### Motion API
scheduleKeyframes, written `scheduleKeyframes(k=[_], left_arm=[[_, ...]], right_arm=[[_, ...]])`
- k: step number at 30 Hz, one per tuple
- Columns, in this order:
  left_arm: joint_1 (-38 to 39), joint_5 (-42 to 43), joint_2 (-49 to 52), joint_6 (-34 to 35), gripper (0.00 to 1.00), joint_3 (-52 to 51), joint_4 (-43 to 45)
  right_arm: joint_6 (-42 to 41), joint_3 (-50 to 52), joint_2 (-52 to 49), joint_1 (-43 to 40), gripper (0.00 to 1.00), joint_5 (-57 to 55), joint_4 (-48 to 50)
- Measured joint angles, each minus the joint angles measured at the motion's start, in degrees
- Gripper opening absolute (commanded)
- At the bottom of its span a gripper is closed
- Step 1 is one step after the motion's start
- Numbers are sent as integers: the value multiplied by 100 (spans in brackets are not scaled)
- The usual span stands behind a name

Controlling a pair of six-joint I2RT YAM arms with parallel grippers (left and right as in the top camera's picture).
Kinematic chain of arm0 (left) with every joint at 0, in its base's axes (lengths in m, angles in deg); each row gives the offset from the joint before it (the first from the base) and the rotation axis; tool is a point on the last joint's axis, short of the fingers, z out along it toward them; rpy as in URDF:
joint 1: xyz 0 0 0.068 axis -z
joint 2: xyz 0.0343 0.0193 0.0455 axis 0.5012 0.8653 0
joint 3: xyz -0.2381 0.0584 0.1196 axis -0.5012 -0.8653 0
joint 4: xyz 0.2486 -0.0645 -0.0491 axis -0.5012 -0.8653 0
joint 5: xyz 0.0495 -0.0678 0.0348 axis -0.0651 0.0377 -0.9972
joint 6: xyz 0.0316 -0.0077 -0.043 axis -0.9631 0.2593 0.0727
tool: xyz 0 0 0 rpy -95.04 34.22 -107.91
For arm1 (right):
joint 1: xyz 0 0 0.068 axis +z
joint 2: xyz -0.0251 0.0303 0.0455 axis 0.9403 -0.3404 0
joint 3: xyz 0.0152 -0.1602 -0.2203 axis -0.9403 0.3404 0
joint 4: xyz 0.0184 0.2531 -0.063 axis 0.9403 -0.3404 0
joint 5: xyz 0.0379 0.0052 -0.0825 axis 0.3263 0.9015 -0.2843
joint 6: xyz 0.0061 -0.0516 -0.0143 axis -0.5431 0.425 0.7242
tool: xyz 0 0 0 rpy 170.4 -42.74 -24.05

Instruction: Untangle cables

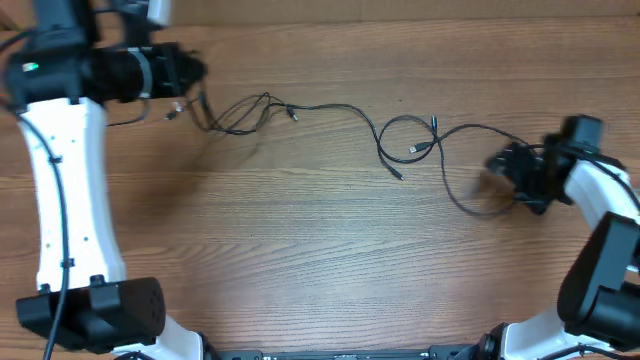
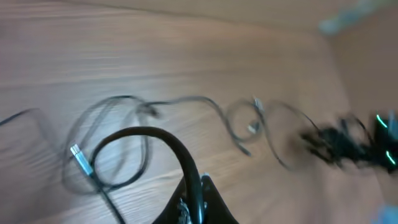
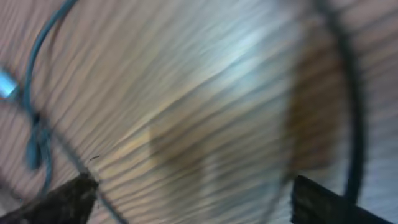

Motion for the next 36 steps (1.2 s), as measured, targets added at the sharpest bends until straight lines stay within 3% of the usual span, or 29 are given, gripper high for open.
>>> scheduleKeyframes(k=[8, 13, 18, 25, 33, 36], left_arm=[[1154, -997, 0, -184, 4, 0, -57], [1593, -2033, 0, 413, 4, 0, -118], [1777, -2734, 0, 1102, 4, -52, -264], [1779, -3034, 0, 1755, 4, -273, -343], [1821, -3097, 0, 2070, 4, -540, -380], [1880, -3099, 0, 2087, 4, -645, -387]], right_arm=[[122, 0, 0, 835, 100, 199, 293], [599, 0, 0, 1349, 100, -26, 625], [555, 0, 0, 2096, 100, -1106, 715], [-35, -4, 0, 2277, 100, -1285, 1405], [-184, -7, -404, 2964, 99, -2457, 2107], [-149, -7, -623, 3034, 90, -2728, 2164]])
